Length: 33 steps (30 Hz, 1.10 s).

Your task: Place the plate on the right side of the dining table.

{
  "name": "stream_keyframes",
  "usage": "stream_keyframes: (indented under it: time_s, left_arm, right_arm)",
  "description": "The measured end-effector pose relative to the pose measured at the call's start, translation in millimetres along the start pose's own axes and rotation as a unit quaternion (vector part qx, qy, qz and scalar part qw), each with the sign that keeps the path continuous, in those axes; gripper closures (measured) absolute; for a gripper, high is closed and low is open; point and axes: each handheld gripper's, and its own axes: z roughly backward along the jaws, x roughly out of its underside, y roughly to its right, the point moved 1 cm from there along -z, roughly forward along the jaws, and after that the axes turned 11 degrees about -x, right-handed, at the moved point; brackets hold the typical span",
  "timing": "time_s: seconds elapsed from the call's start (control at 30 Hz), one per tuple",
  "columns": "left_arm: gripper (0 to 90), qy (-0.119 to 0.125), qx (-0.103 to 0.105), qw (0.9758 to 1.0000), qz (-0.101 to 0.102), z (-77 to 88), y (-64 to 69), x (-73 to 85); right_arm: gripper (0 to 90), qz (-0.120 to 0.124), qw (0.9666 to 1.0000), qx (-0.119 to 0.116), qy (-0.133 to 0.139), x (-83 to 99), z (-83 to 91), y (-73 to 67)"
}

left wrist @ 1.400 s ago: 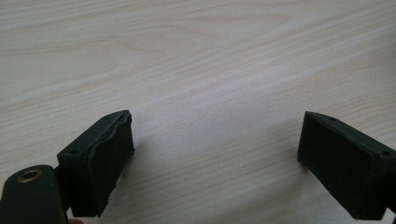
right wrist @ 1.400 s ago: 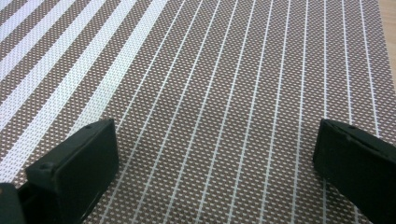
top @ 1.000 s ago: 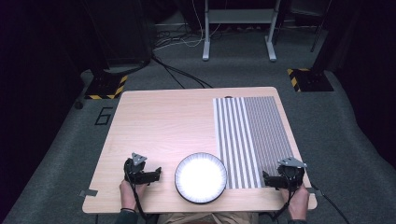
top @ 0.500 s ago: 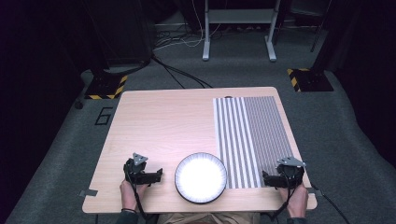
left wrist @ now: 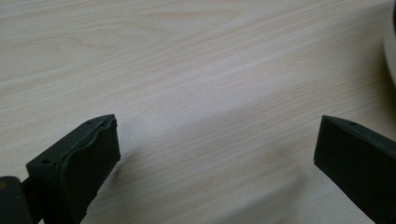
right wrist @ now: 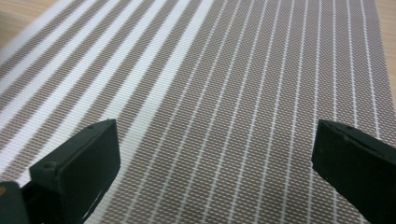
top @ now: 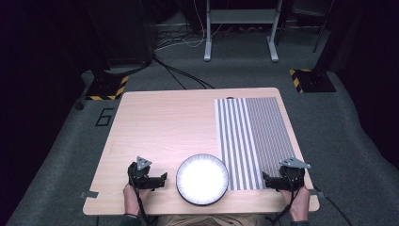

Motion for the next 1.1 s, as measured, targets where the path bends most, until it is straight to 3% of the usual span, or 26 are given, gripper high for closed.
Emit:
stream_keyframes:
  time_s: [0.33, 0.53, 1.1]
  left_arm:
    - [0.2, 0.005, 0.041, 0.9992, -0.001, 2.3, 15.3, 3.1]
    - [0.2, 0.005, 0.054, 0.9985, -0.004, 4.4, 21.3, 3.6]
    - [0.5, 0.008, 0.069, 0.9976, 0.005, 5.9, 25.9, 4.9]
  right_arm:
    - [0.5, 0.007, 0.9992, -0.038, 0.011, -7.6, 4.2, -18.0]
    - [0.7, 0.016, 0.997, -0.073, 0.018, -14.5, 4.7, -35.3]
    - [0.7, 0.048, 0.9887, -0.141, 0.012, -28.9, -8.0, -74.4]
